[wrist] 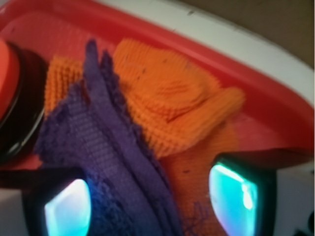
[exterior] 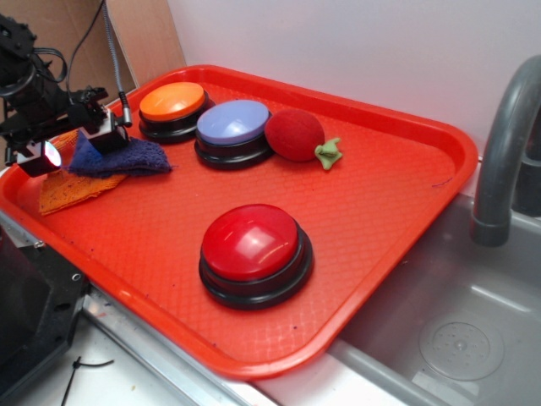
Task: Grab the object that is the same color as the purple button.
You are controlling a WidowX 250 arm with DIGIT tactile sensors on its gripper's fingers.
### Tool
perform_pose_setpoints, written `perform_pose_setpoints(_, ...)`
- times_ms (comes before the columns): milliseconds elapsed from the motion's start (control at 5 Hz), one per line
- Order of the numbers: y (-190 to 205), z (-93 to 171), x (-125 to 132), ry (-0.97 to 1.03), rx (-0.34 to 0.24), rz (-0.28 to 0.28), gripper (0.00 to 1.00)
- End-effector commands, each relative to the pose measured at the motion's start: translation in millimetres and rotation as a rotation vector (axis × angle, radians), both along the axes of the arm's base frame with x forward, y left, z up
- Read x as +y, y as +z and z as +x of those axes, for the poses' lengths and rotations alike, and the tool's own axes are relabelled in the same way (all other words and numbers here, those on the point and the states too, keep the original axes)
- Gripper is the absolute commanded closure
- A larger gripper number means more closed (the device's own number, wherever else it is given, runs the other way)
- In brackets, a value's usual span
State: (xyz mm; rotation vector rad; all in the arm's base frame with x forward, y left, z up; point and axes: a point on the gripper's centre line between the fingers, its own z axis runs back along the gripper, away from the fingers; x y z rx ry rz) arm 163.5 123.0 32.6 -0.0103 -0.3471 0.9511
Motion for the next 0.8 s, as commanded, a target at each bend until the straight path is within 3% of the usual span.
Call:
perform_pose_setpoints(0, -3.8, 6.2, -5.9, -0.071, -0.042, -0.061, 0.64)
perform_pose_setpoints(200, -1.6, 6.0, -7.6, -0.065, -0.034, -0.052, 1.00)
perform_pose_setpoints(600, 3.3, 6.4, -9.3, -0.052, -0.014, -0.024, 1.00)
